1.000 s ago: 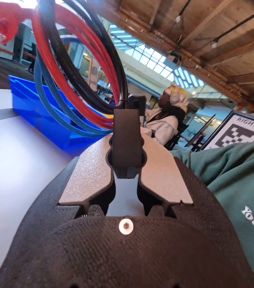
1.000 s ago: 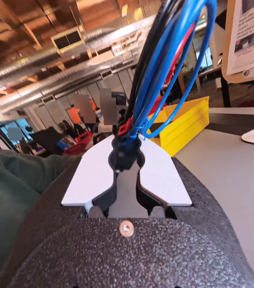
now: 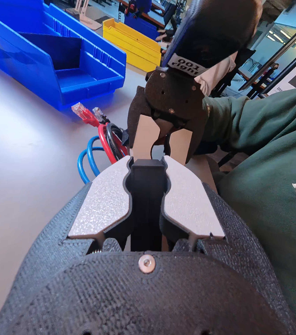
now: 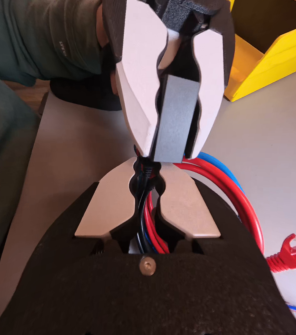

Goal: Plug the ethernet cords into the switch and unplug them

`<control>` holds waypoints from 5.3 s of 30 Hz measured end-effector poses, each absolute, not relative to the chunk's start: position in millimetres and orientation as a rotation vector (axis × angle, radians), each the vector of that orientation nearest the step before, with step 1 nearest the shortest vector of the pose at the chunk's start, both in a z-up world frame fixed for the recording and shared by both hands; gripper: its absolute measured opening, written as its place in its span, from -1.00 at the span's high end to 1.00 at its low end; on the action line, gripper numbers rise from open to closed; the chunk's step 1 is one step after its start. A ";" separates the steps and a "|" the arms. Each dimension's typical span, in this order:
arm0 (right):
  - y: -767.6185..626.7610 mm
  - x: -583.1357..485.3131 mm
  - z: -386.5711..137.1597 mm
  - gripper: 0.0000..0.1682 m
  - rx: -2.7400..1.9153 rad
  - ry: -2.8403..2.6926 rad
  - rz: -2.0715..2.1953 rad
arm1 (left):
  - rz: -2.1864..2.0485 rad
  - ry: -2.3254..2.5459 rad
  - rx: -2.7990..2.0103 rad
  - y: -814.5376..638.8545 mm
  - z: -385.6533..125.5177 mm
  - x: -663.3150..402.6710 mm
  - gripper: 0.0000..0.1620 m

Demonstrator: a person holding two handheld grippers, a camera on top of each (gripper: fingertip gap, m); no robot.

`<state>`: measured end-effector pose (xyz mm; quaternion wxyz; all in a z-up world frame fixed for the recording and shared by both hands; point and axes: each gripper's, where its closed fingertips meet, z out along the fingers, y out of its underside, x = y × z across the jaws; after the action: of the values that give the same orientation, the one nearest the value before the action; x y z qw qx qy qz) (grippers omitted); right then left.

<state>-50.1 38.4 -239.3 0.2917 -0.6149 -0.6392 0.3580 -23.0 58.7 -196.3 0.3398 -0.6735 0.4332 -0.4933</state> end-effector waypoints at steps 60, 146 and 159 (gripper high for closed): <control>62.1 -34.6 -161.1 0.83 -1.653 -1.185 1.070 | -0.769 1.138 -1.250 54.6 -139.6 -29.4 0.64; 149.3 56.6 -67.5 0.84 -1.626 -0.946 0.942 | -1.351 0.482 -1.314 89.1 -116.2 -102.0 0.64; 295.0 228.6 -177.2 0.38 -2.076 -0.439 0.201 | -1.453 0.432 -1.334 92.1 -124.9 -96.1 0.64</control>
<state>228.6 295.0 -177.2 0.4836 -0.8525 -0.1804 0.0826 -96.1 92.1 -124.9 0.5321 -0.5592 0.1810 -0.6094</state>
